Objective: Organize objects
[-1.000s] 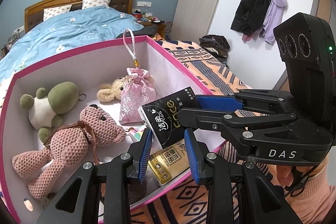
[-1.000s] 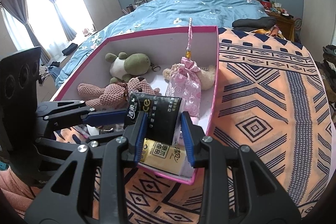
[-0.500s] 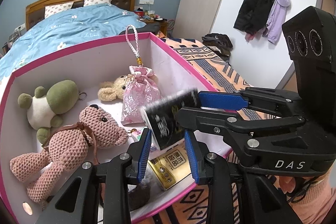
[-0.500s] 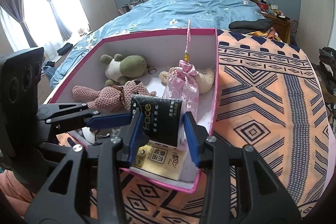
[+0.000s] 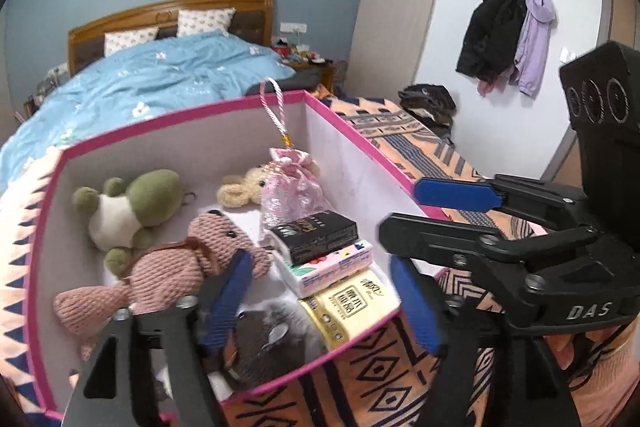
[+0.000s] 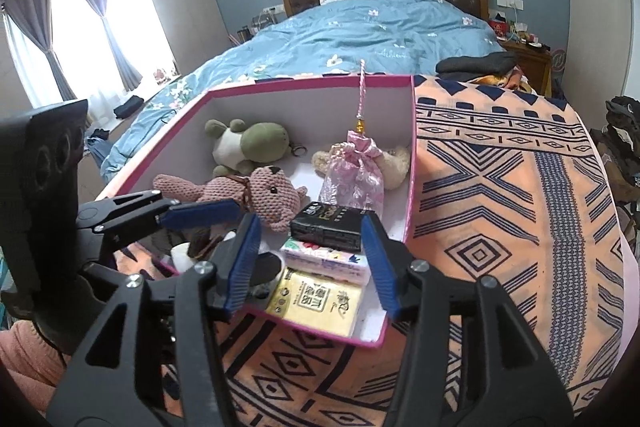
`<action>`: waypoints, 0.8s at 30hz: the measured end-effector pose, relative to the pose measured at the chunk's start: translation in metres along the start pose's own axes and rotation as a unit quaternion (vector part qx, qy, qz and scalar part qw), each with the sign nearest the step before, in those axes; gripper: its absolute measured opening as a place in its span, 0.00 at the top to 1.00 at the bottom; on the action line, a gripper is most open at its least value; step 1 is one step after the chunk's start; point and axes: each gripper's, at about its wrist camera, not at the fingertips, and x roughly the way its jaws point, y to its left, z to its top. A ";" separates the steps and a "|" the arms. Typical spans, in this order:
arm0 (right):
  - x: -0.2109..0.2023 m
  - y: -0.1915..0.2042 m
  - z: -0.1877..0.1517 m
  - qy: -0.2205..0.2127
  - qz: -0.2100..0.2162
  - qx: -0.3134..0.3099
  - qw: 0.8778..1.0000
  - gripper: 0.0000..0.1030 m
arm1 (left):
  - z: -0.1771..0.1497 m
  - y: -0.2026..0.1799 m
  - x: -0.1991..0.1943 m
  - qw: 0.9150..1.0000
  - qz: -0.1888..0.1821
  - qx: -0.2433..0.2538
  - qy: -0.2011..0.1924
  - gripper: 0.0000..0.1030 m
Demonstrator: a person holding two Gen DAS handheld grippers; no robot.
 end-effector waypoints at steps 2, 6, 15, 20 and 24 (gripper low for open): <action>-0.009 0.005 -0.005 -0.014 0.000 -0.008 1.000 0.36 | -0.006 0.000 -0.013 1.000 0.015 0.003 -0.016 0.14; -0.031 0.016 -0.018 -0.050 -0.002 -0.018 0.999 0.09 | -0.022 0.001 -0.040 0.998 0.029 -0.002 -0.048 0.00; -0.043 0.046 -0.065 -0.072 -0.039 -0.044 0.996 0.00 | -0.072 0.020 -0.073 0.991 0.104 -0.055 -0.062 0.00; -0.038 0.051 -0.087 -0.067 -0.045 -0.032 0.996 0.00 | -0.098 0.028 -0.079 0.988 0.128 -0.069 -0.048 0.00; -0.033 0.056 -0.097 -0.058 -0.044 -0.028 0.997 0.00 | -0.113 0.025 -0.082 0.986 0.146 -0.070 -0.042 0.00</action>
